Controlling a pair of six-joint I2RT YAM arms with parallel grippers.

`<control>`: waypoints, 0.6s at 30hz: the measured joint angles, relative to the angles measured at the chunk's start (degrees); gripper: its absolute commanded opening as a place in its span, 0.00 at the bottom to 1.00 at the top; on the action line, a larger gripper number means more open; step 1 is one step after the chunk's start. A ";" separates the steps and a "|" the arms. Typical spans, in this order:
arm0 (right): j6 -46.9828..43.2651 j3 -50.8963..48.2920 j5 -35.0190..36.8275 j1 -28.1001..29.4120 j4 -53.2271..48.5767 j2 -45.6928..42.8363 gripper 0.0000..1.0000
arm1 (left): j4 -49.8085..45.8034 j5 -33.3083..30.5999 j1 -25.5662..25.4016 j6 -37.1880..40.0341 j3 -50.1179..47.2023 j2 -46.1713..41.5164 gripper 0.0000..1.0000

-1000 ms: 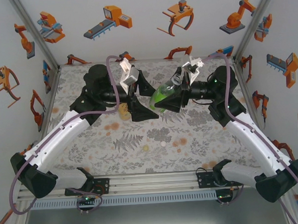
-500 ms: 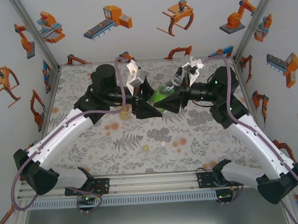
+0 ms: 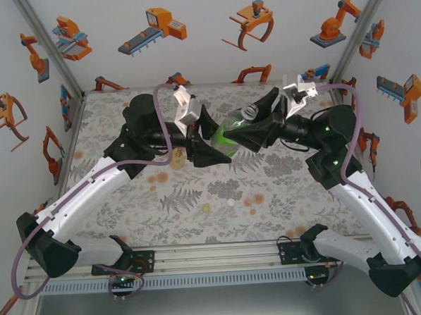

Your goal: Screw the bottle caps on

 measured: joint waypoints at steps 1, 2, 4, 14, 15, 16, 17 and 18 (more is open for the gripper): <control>0.39 -0.13 0.24 0.02 0.28 0.00 0.30 | 0.52 -0.55 0.00 -0.28 -0.02 0.00 0.71; 0.63 -0.28 0.24 0.02 0.52 0.02 0.28 | 1.05 -1.07 -0.04 -0.55 -0.02 0.00 0.71; 1.03 -0.52 0.26 0.02 0.63 0.04 0.26 | 1.53 -1.75 -0.11 -0.92 0.00 0.02 0.71; 1.66 -0.81 0.22 0.02 1.68 0.13 0.24 | -3.15 -2.73 -2.05 -1.16 5.66 3.65 0.69; 1.66 -0.81 0.22 0.02 1.70 0.15 0.24 | -3.80 -2.71 -2.25 -1.14 6.34 4.07 0.68; 1.66 -0.81 0.24 0.02 1.66 0.15 0.24 | -4.42 -2.71 -2.47 -1.09 6.95 4.46 0.67; 1.64 -0.81 0.22 0.00 1.66 0.20 0.24 | -5.01 -2.71 -2.64 -1.09 7.32 4.74 0.66; 1.64 -0.81 0.22 0.00 1.60 0.20 0.24 | -5.46 -2.71 -2.73 -1.07 7.50 4.90 0.66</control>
